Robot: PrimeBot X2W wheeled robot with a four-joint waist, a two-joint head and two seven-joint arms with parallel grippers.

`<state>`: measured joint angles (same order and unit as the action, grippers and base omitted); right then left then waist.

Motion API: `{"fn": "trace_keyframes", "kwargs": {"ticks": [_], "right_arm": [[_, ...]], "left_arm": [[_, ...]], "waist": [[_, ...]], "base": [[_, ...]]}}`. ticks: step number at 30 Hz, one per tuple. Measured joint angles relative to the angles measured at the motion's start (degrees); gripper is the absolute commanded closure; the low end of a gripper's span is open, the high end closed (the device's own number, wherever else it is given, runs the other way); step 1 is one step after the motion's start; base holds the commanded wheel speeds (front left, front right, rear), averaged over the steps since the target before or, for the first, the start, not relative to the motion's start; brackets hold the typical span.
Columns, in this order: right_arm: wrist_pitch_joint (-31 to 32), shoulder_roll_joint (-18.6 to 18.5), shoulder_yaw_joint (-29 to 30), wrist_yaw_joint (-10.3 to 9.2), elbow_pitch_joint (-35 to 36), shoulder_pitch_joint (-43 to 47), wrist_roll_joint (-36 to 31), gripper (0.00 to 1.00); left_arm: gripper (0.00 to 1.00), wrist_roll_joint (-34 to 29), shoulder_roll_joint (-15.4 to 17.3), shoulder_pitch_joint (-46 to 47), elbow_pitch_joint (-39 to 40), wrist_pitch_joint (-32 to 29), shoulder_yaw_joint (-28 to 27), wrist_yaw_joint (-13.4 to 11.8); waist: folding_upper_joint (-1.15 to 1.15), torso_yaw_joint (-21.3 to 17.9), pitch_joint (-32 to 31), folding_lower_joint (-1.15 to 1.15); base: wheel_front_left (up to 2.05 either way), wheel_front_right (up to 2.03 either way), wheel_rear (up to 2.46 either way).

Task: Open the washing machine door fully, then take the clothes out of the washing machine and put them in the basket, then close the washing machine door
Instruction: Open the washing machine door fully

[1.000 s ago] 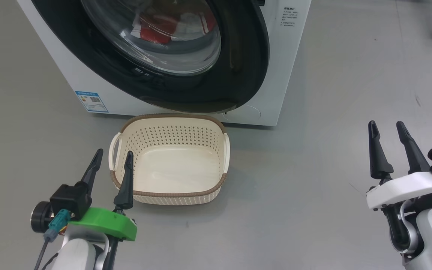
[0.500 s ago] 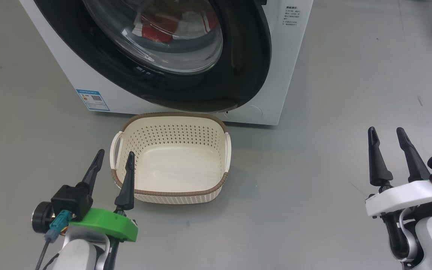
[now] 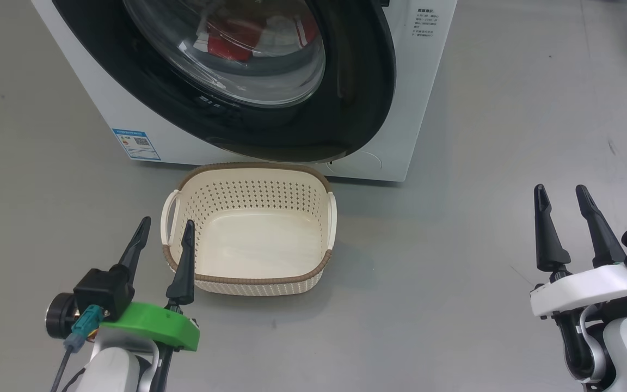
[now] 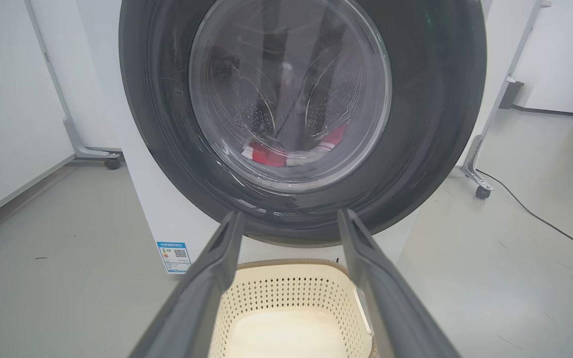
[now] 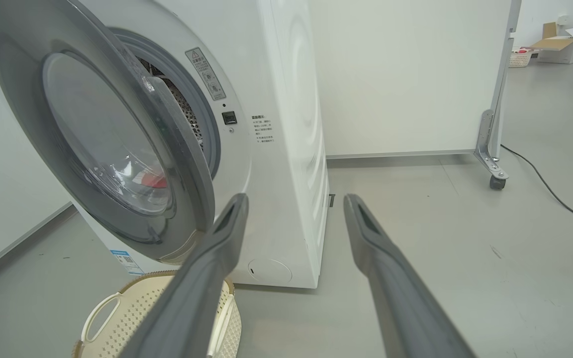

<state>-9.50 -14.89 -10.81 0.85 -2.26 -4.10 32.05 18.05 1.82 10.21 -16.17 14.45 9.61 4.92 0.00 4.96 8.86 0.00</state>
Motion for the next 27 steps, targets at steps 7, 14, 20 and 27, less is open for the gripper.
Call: {"fn": "trace_keyframes", "kwargs": {"ticks": [7,14,20,27], "right_arm": [[0.01,-0.11,-0.03,-0.02,0.35,0.21,-0.02,0.00],[0.03,-0.45,-0.04,-0.44,0.73,1.16,-0.38,0.00],[0.19,-0.60,-0.04,-0.52,1.04,1.19,-0.38,0.00],[0.35,-0.91,0.00,-0.59,1.80,1.37,-0.44,0.00]], "left_arm": [[0.00,-0.01,0.00,-0.02,0.00,0.00,0.00,0.01],[0.00,-0.09,0.00,-0.20,-0.01,0.00,0.04,0.18],[0.00,-0.18,0.00,-0.37,-0.02,0.00,0.12,0.19],[0.00,-0.24,0.00,-0.65,-0.02,0.00,0.15,0.19]], "waist": [[0.00,-0.05,-0.03,0.00],[0.00,-0.03,-0.22,0.00],[0.00,0.12,-0.36,0.00],[0.00,0.32,-0.30,0.00]], "base": [[0.00,0.00,0.00],[0.00,0.00,0.00],[0.00,0.00,0.00],[0.00,0.00,0.00]]}}
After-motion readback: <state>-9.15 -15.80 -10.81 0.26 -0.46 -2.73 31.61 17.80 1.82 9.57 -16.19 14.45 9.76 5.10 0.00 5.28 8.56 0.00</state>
